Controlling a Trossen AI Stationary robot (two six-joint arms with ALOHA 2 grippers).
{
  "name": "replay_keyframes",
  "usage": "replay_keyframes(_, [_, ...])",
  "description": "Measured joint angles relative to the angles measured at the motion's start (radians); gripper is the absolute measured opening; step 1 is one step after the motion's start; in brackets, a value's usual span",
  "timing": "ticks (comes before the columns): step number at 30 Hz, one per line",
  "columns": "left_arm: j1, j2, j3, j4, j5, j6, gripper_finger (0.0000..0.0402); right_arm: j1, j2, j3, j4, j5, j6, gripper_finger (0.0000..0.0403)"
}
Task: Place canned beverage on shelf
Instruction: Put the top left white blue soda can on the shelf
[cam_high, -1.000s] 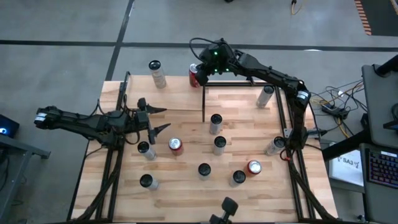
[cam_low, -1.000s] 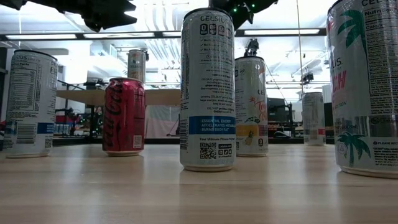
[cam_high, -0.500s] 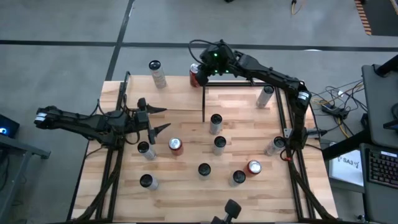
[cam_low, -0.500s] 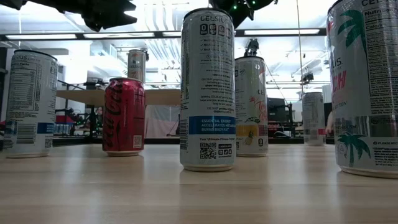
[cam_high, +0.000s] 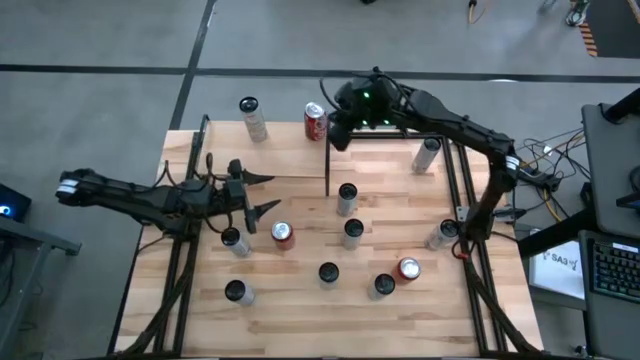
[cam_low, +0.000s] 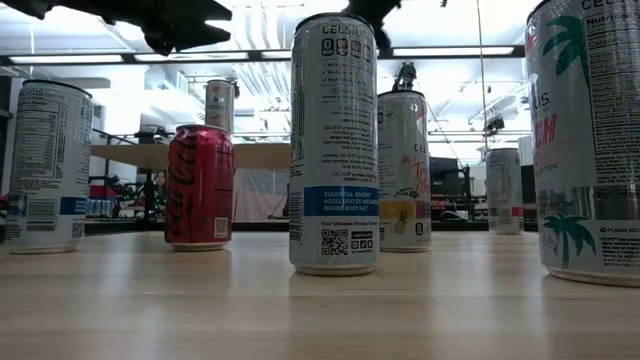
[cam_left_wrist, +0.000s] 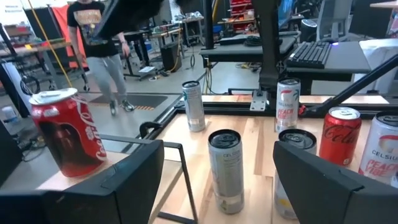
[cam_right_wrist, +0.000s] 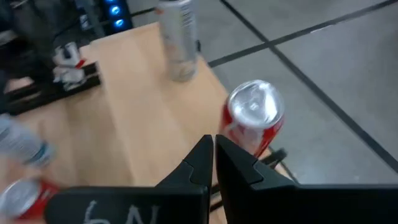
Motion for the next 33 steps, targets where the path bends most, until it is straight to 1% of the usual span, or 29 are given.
replay_keyframes(4, [-0.003, 0.020, 0.001, 0.009, 0.001, -0.034, 0.0286, 0.062, -0.053, -0.038, -0.045, 0.003, 0.005, 0.0011])
replay_keyframes(11, [-0.050, 0.079, 0.046, 0.001, 0.035, -0.064, 0.0286, 0.179, -0.154, -0.178, -0.038, 0.004, 0.069, 0.0011])
replay_keyframes(13, [-0.067, 0.098, 0.071, -0.028, 0.036, -0.065, 0.0286, 0.208, -0.181, -0.223, -0.037, 0.005, 0.091, 0.0011])
replay_keyframes(15, [-0.084, 0.114, 0.107, -0.094, 0.036, -0.071, 0.0286, 0.239, -0.207, -0.267, -0.029, 0.006, 0.119, 0.0011])
replay_keyframes(18, [-0.112, 0.138, 0.185, -0.258, 0.036, -0.113, 0.0286, 0.282, -0.243, -0.331, -0.003, 0.006, 0.158, 0.0011])
replay_keyframes(20, [-0.134, 0.154, 0.250, -0.411, 0.037, -0.173, 0.0286, 0.308, -0.264, -0.367, 0.017, 0.007, 0.179, 0.0011])
replay_keyframes(22, [-0.159, 0.172, 0.324, -0.608, 0.044, -0.253, 0.0286, 0.332, -0.280, -0.391, 0.021, 0.021, 0.192, 0.0011])
replay_keyframes(25, [-0.192, 0.209, 0.447, -0.939, 0.084, -0.426, 0.0286, 0.365, -0.296, -0.413, 0.022, 0.077, 0.201, 0.0011])
replay_keyframes(28, [-0.218, 0.246, 0.552, -1.213, 0.155, -0.590, 0.0286, 0.386, -0.298, -0.416, 0.022, 0.108, 0.200, 0.0011])
replay_keyframes(30, [-0.237, 0.267, 0.595, -1.345, 0.195, -0.661, 0.0286, 0.392, -0.297, -0.416, 0.023, 0.109, 0.200, 0.0011])
replay_keyframes(33, [-0.263, 0.280, 0.628, -1.444, 0.225, -0.702, 0.0286, 0.394, -0.295, -0.416, 0.026, 0.109, 0.190, 0.0011])
